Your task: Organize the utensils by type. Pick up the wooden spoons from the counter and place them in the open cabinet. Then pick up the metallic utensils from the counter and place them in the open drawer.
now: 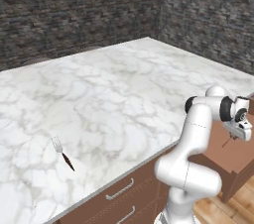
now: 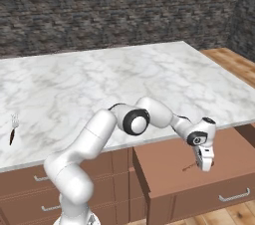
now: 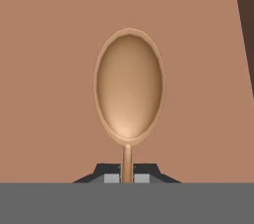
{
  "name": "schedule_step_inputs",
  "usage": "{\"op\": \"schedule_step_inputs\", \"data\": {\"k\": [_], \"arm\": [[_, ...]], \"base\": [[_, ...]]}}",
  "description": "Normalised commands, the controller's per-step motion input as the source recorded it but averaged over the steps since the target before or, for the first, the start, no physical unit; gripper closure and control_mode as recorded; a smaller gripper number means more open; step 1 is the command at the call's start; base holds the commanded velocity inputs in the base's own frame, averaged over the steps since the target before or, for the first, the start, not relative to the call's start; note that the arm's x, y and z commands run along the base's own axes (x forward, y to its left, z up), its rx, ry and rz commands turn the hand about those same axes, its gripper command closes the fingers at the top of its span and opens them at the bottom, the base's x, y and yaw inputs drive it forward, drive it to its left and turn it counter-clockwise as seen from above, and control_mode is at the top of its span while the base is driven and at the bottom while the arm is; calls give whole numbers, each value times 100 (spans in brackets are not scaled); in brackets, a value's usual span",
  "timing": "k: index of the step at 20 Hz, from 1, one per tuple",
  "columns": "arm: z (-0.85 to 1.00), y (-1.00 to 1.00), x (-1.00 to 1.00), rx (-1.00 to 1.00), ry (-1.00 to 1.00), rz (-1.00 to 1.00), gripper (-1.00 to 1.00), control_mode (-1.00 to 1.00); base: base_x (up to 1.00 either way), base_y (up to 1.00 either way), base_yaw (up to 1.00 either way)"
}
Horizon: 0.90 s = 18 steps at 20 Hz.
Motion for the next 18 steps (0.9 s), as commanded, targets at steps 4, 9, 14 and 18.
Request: {"op": "schedule_step_inputs", "data": {"k": [4,9,14,18], "arm": [[-17,-6,3,0,7,0,100,-100],[-19,-2,0,0,7,0,100,-100],[-25,-1,0,0,5,0,100,-100],[-25,0,-1,0,6,0,-100,-100]], "base": [[0,0,0],[0,0,0],[0,0,0],[0,0,0]]}}
